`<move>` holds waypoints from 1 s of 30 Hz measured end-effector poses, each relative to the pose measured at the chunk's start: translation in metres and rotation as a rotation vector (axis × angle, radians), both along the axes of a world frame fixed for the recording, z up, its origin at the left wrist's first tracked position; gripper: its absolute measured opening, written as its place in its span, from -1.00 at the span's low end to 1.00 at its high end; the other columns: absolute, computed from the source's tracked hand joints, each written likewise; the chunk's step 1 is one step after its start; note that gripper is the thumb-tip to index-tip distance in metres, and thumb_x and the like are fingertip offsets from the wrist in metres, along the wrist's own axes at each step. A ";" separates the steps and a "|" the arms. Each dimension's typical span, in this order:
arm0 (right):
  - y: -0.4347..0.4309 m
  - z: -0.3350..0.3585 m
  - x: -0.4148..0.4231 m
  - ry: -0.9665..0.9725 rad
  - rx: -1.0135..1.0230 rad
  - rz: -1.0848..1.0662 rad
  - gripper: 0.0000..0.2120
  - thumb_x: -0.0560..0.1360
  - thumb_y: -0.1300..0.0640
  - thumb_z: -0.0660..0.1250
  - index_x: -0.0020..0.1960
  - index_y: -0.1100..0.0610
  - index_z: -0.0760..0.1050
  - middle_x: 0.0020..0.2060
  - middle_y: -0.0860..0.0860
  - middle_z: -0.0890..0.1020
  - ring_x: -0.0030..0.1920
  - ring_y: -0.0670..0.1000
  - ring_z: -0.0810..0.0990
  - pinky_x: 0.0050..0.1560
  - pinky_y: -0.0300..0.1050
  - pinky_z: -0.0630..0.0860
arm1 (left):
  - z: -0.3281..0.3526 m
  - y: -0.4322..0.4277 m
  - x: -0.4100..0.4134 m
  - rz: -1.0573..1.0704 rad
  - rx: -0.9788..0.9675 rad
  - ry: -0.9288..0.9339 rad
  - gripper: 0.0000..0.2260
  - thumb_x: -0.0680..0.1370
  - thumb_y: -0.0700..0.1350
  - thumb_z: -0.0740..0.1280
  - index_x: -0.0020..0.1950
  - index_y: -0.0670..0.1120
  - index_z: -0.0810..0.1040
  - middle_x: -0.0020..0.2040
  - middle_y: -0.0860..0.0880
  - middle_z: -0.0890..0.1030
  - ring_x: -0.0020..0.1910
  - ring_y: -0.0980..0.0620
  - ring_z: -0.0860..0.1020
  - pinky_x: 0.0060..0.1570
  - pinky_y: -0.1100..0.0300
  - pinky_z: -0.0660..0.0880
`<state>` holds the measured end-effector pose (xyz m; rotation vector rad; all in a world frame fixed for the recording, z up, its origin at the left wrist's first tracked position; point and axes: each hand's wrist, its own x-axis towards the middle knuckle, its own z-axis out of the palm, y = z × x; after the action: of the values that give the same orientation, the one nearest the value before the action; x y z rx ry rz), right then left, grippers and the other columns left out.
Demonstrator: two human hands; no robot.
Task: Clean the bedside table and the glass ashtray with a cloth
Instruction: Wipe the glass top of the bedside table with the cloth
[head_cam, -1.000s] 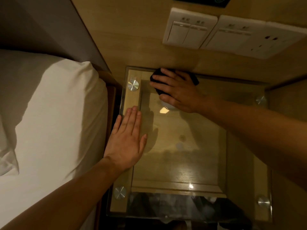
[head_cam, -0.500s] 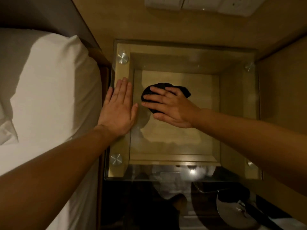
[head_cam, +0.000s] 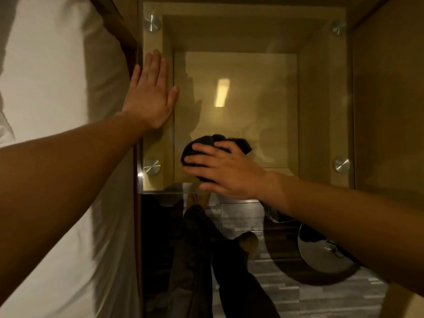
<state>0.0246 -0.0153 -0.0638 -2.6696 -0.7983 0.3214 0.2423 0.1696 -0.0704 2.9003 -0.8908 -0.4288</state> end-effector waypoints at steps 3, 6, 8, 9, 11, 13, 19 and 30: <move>0.013 -0.003 -0.030 0.005 0.050 0.023 -0.55 0.62 -0.08 0.21 0.50 -0.15 0.32 0.54 -0.15 0.39 0.60 -0.01 0.22 0.39 0.15 0.25 | 0.006 0.002 -0.011 0.024 -0.039 0.015 -0.32 0.70 0.25 -0.17 0.69 -0.13 -0.14 0.71 -0.15 -0.13 0.69 -0.07 -0.16 0.63 -0.02 -0.19; 0.016 0.000 -0.046 0.033 0.075 0.019 -0.50 0.60 0.06 0.30 0.50 -0.19 0.33 0.51 -0.19 0.41 0.57 -0.03 0.28 0.26 0.09 0.25 | 0.012 0.003 -0.037 0.017 -0.092 0.014 -0.35 0.72 0.21 -0.10 0.70 -0.15 -0.10 0.71 -0.16 -0.08 0.69 -0.08 -0.12 0.63 -0.02 -0.14; 0.016 0.006 -0.055 0.088 0.118 0.034 -0.50 0.56 0.13 0.36 0.46 -0.15 0.44 0.47 -0.17 0.47 0.52 -0.01 0.35 0.20 0.09 0.24 | 0.015 0.001 -0.053 0.000 -0.122 0.026 -0.36 0.73 0.19 -0.07 0.70 -0.14 -0.08 0.71 -0.16 -0.05 0.69 -0.07 -0.11 0.63 -0.03 -0.12; 0.015 0.010 -0.059 0.127 0.145 0.033 -0.53 0.56 0.15 0.37 0.43 -0.13 0.49 0.44 -0.15 0.50 0.50 0.01 0.38 0.19 0.11 0.26 | 0.016 -0.001 -0.060 -0.004 -0.132 0.034 -0.36 0.73 0.19 -0.06 0.70 -0.13 -0.08 0.71 -0.16 -0.05 0.69 -0.06 -0.11 0.63 -0.02 -0.13; 0.012 0.023 -0.065 0.223 0.227 -0.031 -0.60 0.59 0.15 0.36 0.39 -0.09 0.55 0.40 -0.12 0.55 0.45 0.03 0.43 0.20 0.14 0.35 | 0.018 -0.008 -0.069 -0.013 -0.146 0.044 -0.36 0.73 0.20 -0.06 0.70 -0.12 -0.07 0.71 -0.15 -0.05 0.69 -0.05 -0.11 0.62 0.01 -0.14; 0.001 0.040 -0.067 0.356 0.402 -0.181 -0.63 0.59 0.19 0.37 0.38 -0.02 0.58 0.36 -0.07 0.58 0.40 0.02 0.48 0.27 0.12 0.41 | 0.017 -0.020 -0.075 -0.027 -0.149 0.056 -0.35 0.72 0.22 -0.07 0.70 -0.12 -0.08 0.72 -0.14 -0.06 0.69 -0.03 -0.12 0.62 0.00 -0.15; -0.077 0.089 -0.023 0.339 0.687 -0.656 -0.59 0.58 0.32 0.37 0.37 0.02 0.56 0.32 -0.03 0.58 0.36 -0.12 0.51 0.40 -0.22 0.41 | 0.006 -0.071 -0.076 -0.021 -0.080 0.054 -0.33 0.69 0.30 -0.21 0.69 -0.04 -0.20 0.71 -0.06 -0.19 0.67 -0.01 -0.23 0.63 -0.13 -0.18; -0.168 0.076 0.198 0.001 0.396 -0.686 -0.61 0.62 0.26 0.33 0.43 0.16 0.51 0.38 0.12 0.53 0.38 0.10 0.49 0.39 -0.01 0.44 | -0.011 -0.079 -0.076 -0.011 -0.061 -0.010 -0.36 0.71 0.27 -0.17 0.70 -0.04 -0.19 0.71 -0.06 -0.16 0.69 -0.01 -0.21 0.61 -0.16 -0.20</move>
<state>0.2231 -0.1832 0.0126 -2.3745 0.0843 -0.0145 0.1661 0.0911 -0.0815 2.8464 -0.9055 -0.3817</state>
